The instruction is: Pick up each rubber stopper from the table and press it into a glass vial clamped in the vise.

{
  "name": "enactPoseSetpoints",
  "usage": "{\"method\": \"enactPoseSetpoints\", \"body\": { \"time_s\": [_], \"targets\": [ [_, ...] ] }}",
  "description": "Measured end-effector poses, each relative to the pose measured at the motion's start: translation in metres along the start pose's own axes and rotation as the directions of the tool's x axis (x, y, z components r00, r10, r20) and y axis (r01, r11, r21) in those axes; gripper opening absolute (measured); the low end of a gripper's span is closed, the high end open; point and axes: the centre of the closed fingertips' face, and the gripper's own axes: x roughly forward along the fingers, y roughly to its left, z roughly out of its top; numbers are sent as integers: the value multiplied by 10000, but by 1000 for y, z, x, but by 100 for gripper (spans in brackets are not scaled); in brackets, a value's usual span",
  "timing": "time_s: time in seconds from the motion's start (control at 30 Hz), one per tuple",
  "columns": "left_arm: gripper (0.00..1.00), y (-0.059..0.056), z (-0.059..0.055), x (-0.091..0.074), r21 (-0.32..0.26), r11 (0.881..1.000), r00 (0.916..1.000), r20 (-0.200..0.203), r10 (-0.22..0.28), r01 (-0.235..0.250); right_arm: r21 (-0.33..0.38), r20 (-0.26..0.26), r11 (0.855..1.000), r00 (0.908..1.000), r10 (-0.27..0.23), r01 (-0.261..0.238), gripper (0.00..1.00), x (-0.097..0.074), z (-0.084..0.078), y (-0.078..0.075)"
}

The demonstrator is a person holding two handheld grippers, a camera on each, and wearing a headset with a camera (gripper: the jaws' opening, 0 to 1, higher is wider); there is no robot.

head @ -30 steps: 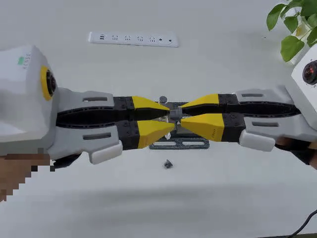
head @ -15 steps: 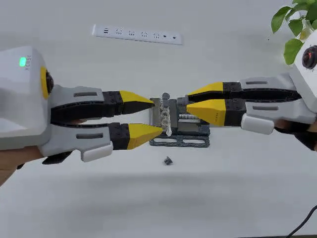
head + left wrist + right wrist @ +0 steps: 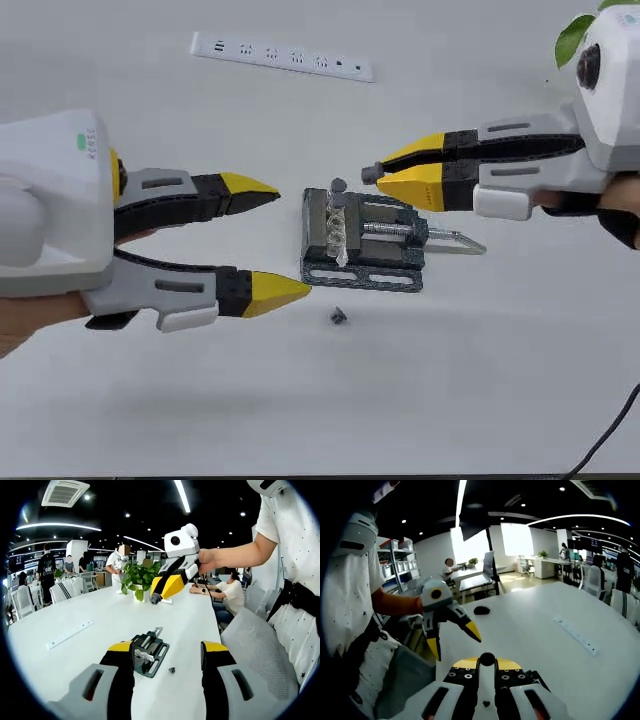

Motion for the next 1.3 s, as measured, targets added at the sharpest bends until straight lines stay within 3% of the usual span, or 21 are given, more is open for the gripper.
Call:
{"method": "enactPoseSetpoints", "body": {
  "time_s": [0.27,0.4,0.53,0.6,0.7,0.73,0.93,1.0,1.07,1.2,1.3],
  "targets": [
    [67,6,-17,1,-25,9998,9992,-338,195,-196,-181,-1603,9996,9867,-252,226,6,15,-14,-22],
    [73,8,-25,2,-15,9995,9983,-486,326,-327,-489,-2549,9986,9664,-325,207,6,23,-21,-31],
    [81,10,-33,3,-19,9990,9968,-663,447,-449,-777,-3537,9970,9348,-337,65,6,32,-33,-38],
    [82,10,-36,3,40,9990,9964,-723,454,-452,-1053,-4141,9944,9094,-398,-45,6,36,-42,-40],
    [85,9,-41,5,46,9990,9955,-836,449,-447,-1293,-4748,9915,8789,-460,-179,6,42,-52,-43],
    [87,9,-42,6,65,9989,9953,-839,476,-472,-1377,-4872,9902,8720,-481,-223,6,43,-54,-43],
    [93,7,-48,8,11,9993,9951,-918,365,-365,-1821,-5841,9819,8090,-662,-512,6,58,-75,-58],
    [93,7,-49,9,-9,9993,9952,-911,362,-364,-1902,-5927,9800,8027,-670,-585,6,61,-78,-60],
    [94,7,-50,9,-65,9993,9956,-861,373,-380,-1861,-6082,9805,7911,-647,-629,6,65,-82,-62],
    [94,9,-51,8,-93,9992,9959,-816,391,-400,-1988,-6467,9773,7591,-746,-733,6,71,-93,-67],
    [94,9,-51,8,-153,9990,9962,-771,402,-415,-2058,-6609,9756,7461,-814,-759,6,74,-98,-71]
  ]
}}
